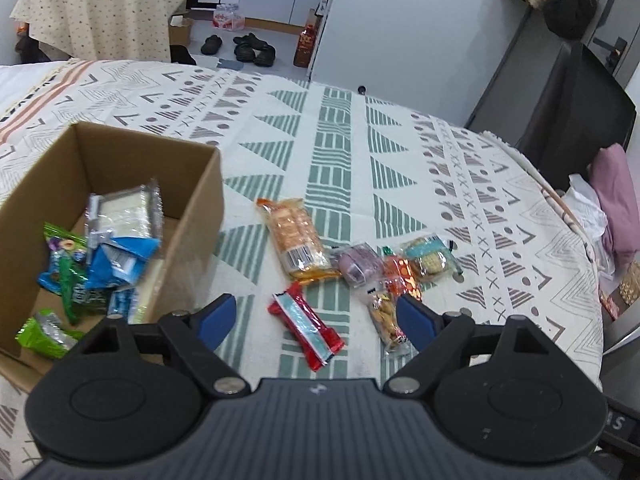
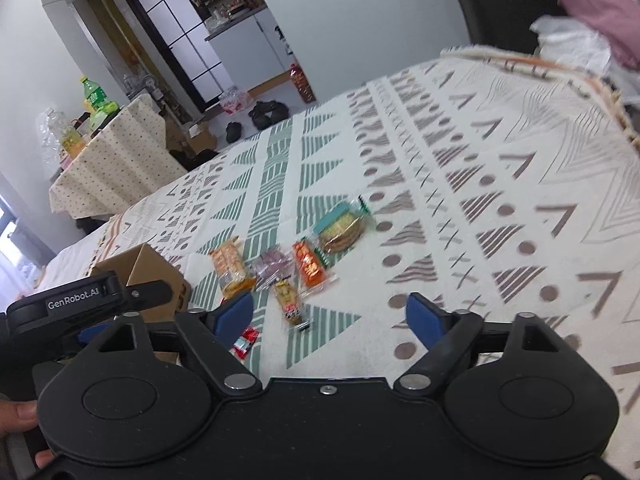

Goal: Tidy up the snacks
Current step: 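Withdraw both open tools from the box toward the remaining snacks, then grasp the red-and-white bar with the left tool while the right tool grasps the small yellow snack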

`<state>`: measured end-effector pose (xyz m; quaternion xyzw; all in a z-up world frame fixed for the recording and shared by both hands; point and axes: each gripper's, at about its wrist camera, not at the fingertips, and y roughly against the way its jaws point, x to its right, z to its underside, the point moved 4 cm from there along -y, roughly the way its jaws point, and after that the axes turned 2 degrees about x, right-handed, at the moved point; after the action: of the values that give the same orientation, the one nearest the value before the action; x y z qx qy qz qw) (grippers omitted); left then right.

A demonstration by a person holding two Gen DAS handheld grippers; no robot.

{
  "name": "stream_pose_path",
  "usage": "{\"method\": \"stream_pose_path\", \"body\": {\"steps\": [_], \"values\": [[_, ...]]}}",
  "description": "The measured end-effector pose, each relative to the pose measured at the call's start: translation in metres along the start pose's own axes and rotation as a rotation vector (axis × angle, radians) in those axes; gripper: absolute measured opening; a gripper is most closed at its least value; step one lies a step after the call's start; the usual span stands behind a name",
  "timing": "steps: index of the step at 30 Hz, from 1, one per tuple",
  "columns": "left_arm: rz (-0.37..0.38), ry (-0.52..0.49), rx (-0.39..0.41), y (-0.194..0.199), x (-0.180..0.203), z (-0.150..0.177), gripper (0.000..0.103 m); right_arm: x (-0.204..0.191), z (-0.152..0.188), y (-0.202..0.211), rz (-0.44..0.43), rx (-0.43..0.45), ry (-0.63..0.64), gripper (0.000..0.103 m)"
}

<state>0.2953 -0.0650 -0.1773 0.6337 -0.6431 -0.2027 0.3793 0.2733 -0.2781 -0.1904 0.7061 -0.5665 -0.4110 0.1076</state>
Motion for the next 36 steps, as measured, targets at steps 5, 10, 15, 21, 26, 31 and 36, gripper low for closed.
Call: {"method": "stream_pose_path", "body": {"steps": [5, 10, 15, 21, 26, 31, 36], "values": [[-0.012, 0.009, -0.049, -0.021, 0.001, 0.004, 0.068, 0.003, 0.003, -0.021, -0.039, -0.046, -0.017, 0.063], [-0.032, 0.021, -0.097, -0.042, -0.001, 0.009, 0.057, 0.006, 0.006, -0.041, -0.073, -0.086, -0.025, 0.055], [-0.044, 0.039, -0.153, -0.062, -0.003, 0.015, 0.044, 0.007, 0.005, -0.058, -0.12, -0.1, -0.034, 0.05], [-0.055, 0.064, -0.187, -0.077, -0.008, 0.016, 0.036, 0.007, 0.004, -0.077, -0.157, -0.115, -0.034, 0.047], [-0.06, 0.057, -0.181, -0.081, -0.008, 0.013, 0.036, 0.003, 0.007, -0.088, -0.18, -0.142, -0.017, 0.047], [-0.063, 0.046, -0.17, -0.081, -0.008, 0.014, 0.03, -0.002, 0.01, -0.092, -0.18, -0.146, -0.01, 0.047], [-0.065, 0.043, -0.168, -0.077, -0.011, 0.013, 0.025, -0.009, 0.014, -0.096, -0.157, -0.162, 0.04, 0.033]]}}
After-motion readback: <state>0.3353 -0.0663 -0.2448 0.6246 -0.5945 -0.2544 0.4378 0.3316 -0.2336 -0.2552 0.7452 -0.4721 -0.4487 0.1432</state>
